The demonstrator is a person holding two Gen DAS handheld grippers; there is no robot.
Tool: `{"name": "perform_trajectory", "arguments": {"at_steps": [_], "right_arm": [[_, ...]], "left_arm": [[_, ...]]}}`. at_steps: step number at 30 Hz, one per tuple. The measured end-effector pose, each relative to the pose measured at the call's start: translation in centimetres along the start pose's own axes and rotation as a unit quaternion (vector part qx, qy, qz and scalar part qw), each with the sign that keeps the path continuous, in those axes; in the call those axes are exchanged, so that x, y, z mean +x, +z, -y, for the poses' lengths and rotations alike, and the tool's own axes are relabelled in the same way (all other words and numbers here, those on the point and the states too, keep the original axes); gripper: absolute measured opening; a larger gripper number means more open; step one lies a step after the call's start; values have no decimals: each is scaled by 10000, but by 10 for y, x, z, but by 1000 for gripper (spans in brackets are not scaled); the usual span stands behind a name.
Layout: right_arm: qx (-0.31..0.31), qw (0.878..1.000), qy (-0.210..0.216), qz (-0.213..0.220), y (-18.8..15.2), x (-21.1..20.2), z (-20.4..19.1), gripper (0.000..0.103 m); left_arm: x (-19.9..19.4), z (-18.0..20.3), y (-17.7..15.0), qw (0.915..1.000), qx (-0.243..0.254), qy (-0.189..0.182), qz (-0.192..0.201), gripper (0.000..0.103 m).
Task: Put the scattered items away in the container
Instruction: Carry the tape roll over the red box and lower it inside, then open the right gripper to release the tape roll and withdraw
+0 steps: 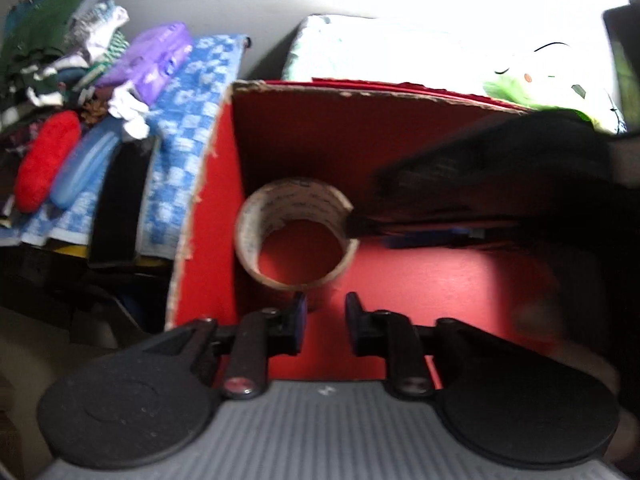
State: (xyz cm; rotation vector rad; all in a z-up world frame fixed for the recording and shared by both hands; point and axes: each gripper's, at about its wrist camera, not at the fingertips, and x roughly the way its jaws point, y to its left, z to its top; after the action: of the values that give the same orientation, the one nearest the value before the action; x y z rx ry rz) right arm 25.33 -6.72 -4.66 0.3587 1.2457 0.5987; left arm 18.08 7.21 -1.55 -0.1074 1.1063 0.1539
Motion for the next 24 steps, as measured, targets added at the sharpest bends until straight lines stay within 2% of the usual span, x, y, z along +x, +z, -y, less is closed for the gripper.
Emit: {"name": "perform_trajectory", "arguments": {"at_steps": [4, 6, 7, 8, 13, 18, 21, 24], "right_arm": [[-170, 9982, -343, 461, -4, -25, 12, 33], [-239, 9954, -606, 701, -7, -42, 17, 34], [-254, 9940, -719, 780, -9, -49, 20, 34], [-262, 9930, -807, 821, -11, -53, 21, 34], [-318, 9901, -996, 938, -20, -57, 9, 36], [-506, 9840, -1210, 1205, -37, -73, -6, 41], [-684, 9787, -1301, 1431, -50, -88, -16, 43], [-841, 9733, -1366, 1641, -65, -101, -24, 43]], "left_arm": [[-10, -1, -2, 9998, -4, 120, 129, 36], [-16, 0, -3, 9995, 20, 215, 236, 48], [-20, 2, -4, 9990, 46, 307, 317, 57], [-24, 3, -5, 9984, 81, 380, 399, 61], [-39, 3, -9, 9982, 78, 286, 525, 66], [-51, -1, -17, 9971, 57, 441, 612, 73], [-67, -2, -27, 9959, 112, 432, 788, 78], [-83, -2, -38, 9934, 193, 488, 1020, 88]]}}
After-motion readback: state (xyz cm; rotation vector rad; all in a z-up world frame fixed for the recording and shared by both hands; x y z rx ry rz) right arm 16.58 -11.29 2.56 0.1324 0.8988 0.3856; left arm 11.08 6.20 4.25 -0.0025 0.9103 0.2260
